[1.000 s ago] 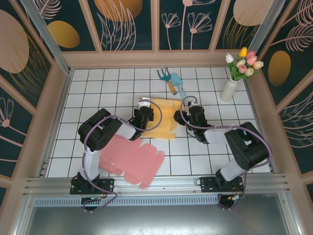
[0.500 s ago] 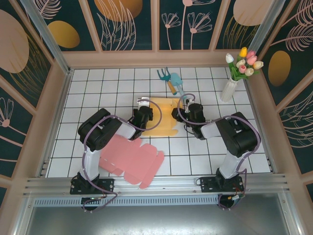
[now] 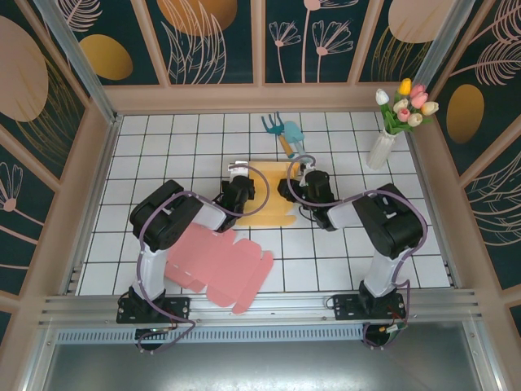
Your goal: Fold the paper box
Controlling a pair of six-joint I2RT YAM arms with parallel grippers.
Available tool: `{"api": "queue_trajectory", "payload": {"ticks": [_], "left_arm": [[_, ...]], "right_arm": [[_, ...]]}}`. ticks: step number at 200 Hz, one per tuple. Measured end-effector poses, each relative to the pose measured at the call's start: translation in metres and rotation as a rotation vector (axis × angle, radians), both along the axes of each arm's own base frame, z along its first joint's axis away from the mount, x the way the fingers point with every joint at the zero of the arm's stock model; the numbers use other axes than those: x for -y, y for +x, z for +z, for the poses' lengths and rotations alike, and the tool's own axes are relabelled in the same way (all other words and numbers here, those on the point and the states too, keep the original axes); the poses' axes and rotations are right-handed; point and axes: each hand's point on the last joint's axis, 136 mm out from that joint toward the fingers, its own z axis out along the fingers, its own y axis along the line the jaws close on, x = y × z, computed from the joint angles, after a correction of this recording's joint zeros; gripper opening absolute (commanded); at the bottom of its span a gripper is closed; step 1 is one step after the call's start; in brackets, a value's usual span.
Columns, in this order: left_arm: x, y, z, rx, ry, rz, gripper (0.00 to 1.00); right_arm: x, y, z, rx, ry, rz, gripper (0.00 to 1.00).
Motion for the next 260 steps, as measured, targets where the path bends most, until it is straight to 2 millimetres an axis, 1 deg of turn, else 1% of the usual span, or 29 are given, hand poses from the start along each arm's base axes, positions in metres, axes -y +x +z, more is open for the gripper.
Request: {"api": "queue_trajectory", "payload": {"ticks": [18, 38, 62, 77, 98, 119, 136, 153, 170, 186, 209, 226, 260], "left_arm": [[0.001, 0.002, 0.000, -0.001, -0.001, 0.001, 0.00], [0.002, 0.002, 0.000, -0.001, -0.005, 0.002, 0.00], [0.003, 0.002, 0.000, -0.002, -0.005, -0.002, 0.00], [0.003, 0.002, 0.000, -0.003, -0.005, -0.005, 0.00], [0.004, 0.002, 0.000, -0.006, -0.003, -0.004, 0.00], [0.004, 0.003, 0.000, -0.008, 0.000, -0.005, 0.00], [0.004, 0.003, 0.000, -0.008, -0.001, -0.005, 0.00], [0.004, 0.003, 0.000, -0.008, -0.001, -0.006, 0.00], [0.004, 0.003, 0.000, -0.008, 0.000, -0.004, 0.00], [0.003, 0.003, 0.000, -0.007, 0.001, 0.000, 0.00], [0.002, 0.003, -0.001, -0.008, 0.003, 0.002, 0.00], [0.002, 0.003, 0.000, -0.007, 0.004, 0.004, 0.00], [-0.002, 0.004, 0.000, -0.007, 0.009, 0.018, 0.00]], "right_arm": [[0.012, -0.002, 0.002, 0.004, -0.029, -0.052, 0.39], [0.025, 0.004, 0.008, 0.019, -0.057, -0.114, 0.40], [0.041, 0.011, 0.004, 0.010, -0.081, -0.158, 0.40], [0.046, 0.019, 0.003, 0.012, -0.090, -0.172, 0.41], [0.047, 0.027, -0.001, 0.021, -0.108, -0.169, 0.41], [0.043, 0.028, -0.009, 0.025, -0.120, -0.134, 0.41], [0.034, 0.029, -0.016, 0.022, -0.112, -0.087, 0.40], [0.025, 0.028, -0.019, 0.024, -0.091, -0.041, 0.35], [0.016, 0.028, -0.016, 0.050, -0.064, 0.004, 0.33], [0.009, 0.027, -0.010, 0.076, -0.049, 0.035, 0.33], [-0.003, 0.023, -0.006, 0.096, -0.059, 0.069, 0.33], [-0.012, 0.027, -0.003, 0.102, -0.064, 0.076, 0.33], [-0.016, 0.039, -0.013, 0.089, -0.090, 0.042, 0.33]]}}
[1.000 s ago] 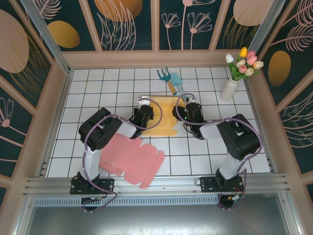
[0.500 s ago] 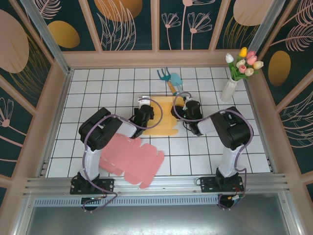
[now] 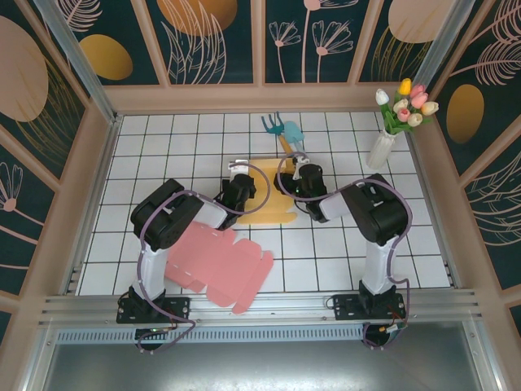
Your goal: Fold the paper box
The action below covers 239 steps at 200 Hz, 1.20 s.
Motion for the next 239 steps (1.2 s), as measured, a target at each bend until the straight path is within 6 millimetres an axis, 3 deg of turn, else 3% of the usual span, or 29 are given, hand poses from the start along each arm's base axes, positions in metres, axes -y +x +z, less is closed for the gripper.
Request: {"api": "queue_trajectory", "payload": {"ticks": [47, 127, 160, 198, 219, 239], "left_arm": [[-0.002, 0.001, 0.000, 0.001, 0.004, 0.011, 0.00], [0.014, -0.001, 0.000, -0.010, -0.016, -0.055, 0.00], [0.019, -0.002, 0.000, -0.011, 0.001, -0.091, 0.00], [0.026, 0.000, 0.000, -0.009, 0.011, -0.125, 0.00], [0.033, 0.002, 0.001, -0.008, 0.013, -0.156, 0.00], [0.038, 0.002, 0.000, -0.012, 0.017, -0.182, 0.00]], "right_arm": [[0.002, 0.005, -0.002, -0.008, 0.010, -0.030, 0.34], [0.033, -0.047, 0.022, -0.061, -0.139, 0.011, 0.40], [0.052, -0.066, 0.049, -0.015, -0.205, 0.002, 0.44], [0.078, -0.077, 0.098, 0.093, -0.260, -0.061, 0.46], [0.101, -0.074, 0.108, 0.146, -0.359, -0.109, 0.46], [0.127, -0.066, 0.103, 0.153, -0.444, -0.145, 0.45]]}}
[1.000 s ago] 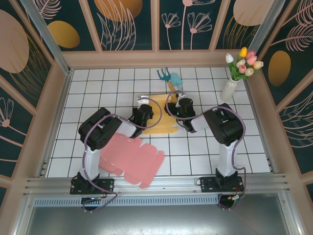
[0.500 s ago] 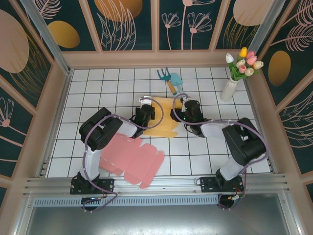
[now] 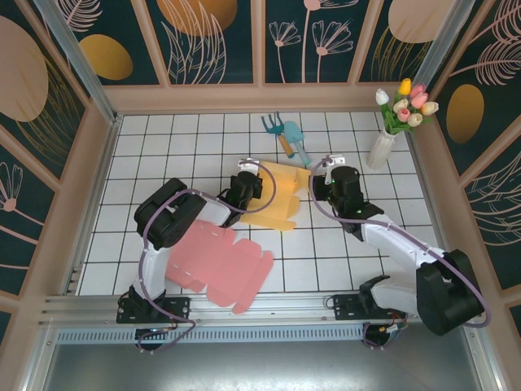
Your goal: Fold the paper box
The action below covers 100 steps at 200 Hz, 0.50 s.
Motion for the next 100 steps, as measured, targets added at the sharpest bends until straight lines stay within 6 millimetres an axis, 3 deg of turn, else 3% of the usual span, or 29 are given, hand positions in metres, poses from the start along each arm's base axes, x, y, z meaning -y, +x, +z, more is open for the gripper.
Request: {"api": "queue_trajectory", "payload": {"ticks": [25, 36, 64, 100], "left_arm": [[0.004, 0.000, 0.000, -0.005, -0.004, -0.025, 0.00], [0.004, 0.000, 0.000, -0.008, -0.008, -0.032, 0.00], [0.004, 0.001, 0.000, -0.012, -0.019, -0.046, 0.00], [0.005, 0.001, 0.000, -0.013, -0.022, -0.052, 0.00]], "right_arm": [[0.040, 0.011, -0.018, -0.040, -0.072, -0.071, 0.45], [0.047, 0.012, -0.028, -0.065, -0.093, -0.075, 0.44], [0.031, 0.006, -0.052, -0.129, -0.103, 0.032, 0.44], [0.005, -0.002, -0.056, -0.141, -0.087, 0.164, 0.45]]}}
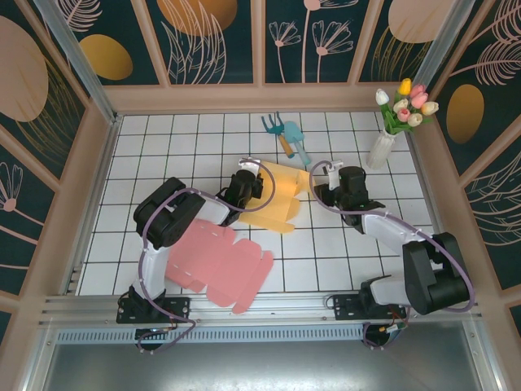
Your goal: Fold the paper box
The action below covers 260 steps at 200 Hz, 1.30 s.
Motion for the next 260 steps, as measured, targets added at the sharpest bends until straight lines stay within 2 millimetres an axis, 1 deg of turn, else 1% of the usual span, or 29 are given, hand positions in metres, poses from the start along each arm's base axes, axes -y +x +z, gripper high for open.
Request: {"api": "queue_trajectory", "payload": {"ticks": [65, 99, 150, 216, 260], "left_arm": [[0.001, 0.000, 0.000, 0.000, -0.001, -0.004, 0.00], [0.001, 0.000, 0.000, -0.002, -0.005, -0.009, 0.00], [0.000, 0.001, 0.000, -0.003, -0.006, -0.008, 0.00], [0.000, 0.001, 0.000, -0.002, -0.005, -0.006, 0.00], [-0.003, 0.003, 0.000, -0.002, -0.005, 0.000, 0.00]], "right_arm": [[-0.016, -0.007, -0.022, -0.051, -0.033, 0.085, 0.45], [-0.029, -0.007, -0.019, -0.040, -0.042, 0.133, 0.45], [-0.034, 0.002, -0.019, -0.043, -0.047, 0.138, 0.45], [-0.049, 0.014, -0.021, -0.044, -0.054, 0.161, 0.45], [-0.056, 0.016, -0.022, -0.039, -0.065, 0.169, 0.44]]}}
